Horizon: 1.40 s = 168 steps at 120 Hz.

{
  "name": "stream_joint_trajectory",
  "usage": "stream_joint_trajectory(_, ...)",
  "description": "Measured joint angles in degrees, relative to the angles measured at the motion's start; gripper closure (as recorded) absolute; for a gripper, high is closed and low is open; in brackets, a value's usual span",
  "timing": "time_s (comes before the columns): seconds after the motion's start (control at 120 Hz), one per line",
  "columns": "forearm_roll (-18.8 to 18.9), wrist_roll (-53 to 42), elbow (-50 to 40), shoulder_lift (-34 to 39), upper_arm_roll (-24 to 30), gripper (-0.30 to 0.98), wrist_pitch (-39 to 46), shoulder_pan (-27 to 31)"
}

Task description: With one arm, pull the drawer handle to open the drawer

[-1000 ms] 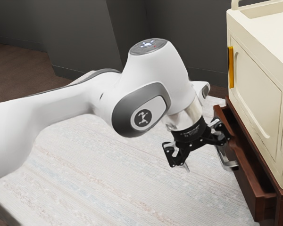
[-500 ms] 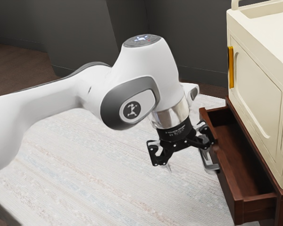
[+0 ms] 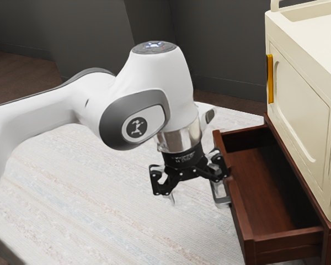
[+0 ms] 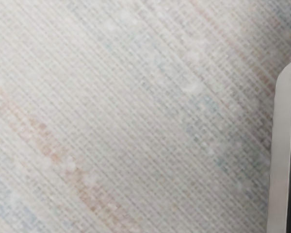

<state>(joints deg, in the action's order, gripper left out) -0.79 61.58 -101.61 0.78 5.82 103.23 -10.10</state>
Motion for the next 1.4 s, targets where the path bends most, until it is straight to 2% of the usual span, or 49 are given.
stream_joint_trajectory(0.233,0.24,-2.1,-2.27,1.91,-2.24,0.0,-0.71,-0.96)
stream_joint_trajectory(0.525,0.3,-4.91,-4.72,4.32,-4.05,0.01,-0.96,0.64)
stream_joint_trajectory(1.117,0.23,-9.74,-9.99,9.36,-4.94,0.01,0.38,0.94)
stream_joint_trajectory(1.4,-5.56,-12.03,-5.82,11.14,-6.03,0.0,4.52,0.73)
